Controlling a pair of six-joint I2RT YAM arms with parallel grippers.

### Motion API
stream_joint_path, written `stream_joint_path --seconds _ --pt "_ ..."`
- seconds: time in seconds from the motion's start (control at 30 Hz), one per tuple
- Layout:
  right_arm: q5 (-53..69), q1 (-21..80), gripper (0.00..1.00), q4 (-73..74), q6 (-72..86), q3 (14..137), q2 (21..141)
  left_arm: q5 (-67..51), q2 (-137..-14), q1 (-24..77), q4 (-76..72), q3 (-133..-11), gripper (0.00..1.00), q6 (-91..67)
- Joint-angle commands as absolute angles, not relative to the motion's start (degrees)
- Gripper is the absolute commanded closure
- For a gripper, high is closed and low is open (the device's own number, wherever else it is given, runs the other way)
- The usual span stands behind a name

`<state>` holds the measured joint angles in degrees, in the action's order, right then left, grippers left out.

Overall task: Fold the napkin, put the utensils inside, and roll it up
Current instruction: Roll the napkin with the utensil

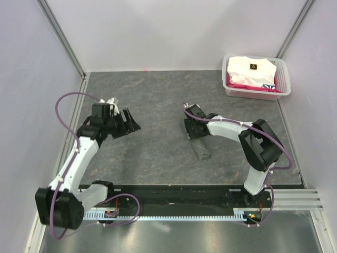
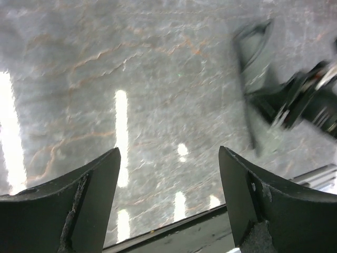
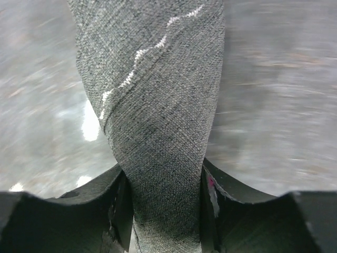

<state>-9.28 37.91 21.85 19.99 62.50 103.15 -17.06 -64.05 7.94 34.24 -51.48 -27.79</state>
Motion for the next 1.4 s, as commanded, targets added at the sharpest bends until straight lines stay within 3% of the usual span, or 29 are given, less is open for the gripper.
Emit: stream_joint_path --seconds 0.0,0.17,0.33,0.5,0.63,0.9,0.97,1.17,1.37 --pt "-15.6 33.2 0.48 25.8 23.1 59.2 103.9 -14.6 -55.7 8.0 33.4 -44.8 0.17 -30.1" --pt "-13.7 31.6 0.42 24.2 21.9 58.6 102.3 -15.8 -48.4 8.0 32.3 -38.9 0.16 -31.3" --pt "-12.4 31.5 0.11 23.7 20.1 59.1 98.1 -17.9 -43.6 8.0 32.3 -37.8 0.16 -30.9" --pt "-11.2 31.5 0.02 22.5 18.2 58.7 86.0 -19.2 -39.4 8.0 32.4 -38.0 0.15 -29.3" --pt "-11.5 31.5 0.02 21.1 16.6 57.7 74.5 -20.2 -32.9 7.9 32.7 -39.0 0.14 -29.1" --pt "-10.1 31.6 0.02 14.8 16.3 41.9 48.3 -18.2 -18.5 8.0 34.4 -39.6 0.09 -28.2" --pt "-10.1 31.6 0.02 15.2 17.0 38.3 45.3 -16.8 -16.0 8.0 35.4 -39.3 0.01 -28.2" --pt "-10.1 31.6 0.02 18.0 18.4 34.1 37.7 -14.2 -11.0 8.0 38.1 -38.7 0.00 -29.3" --pt "-9.9 31.6 0.02 19.0 17.7 33.6 37.4 -12.8 -11.4 8.0 38.9 -39.1 0.00 -28.9"
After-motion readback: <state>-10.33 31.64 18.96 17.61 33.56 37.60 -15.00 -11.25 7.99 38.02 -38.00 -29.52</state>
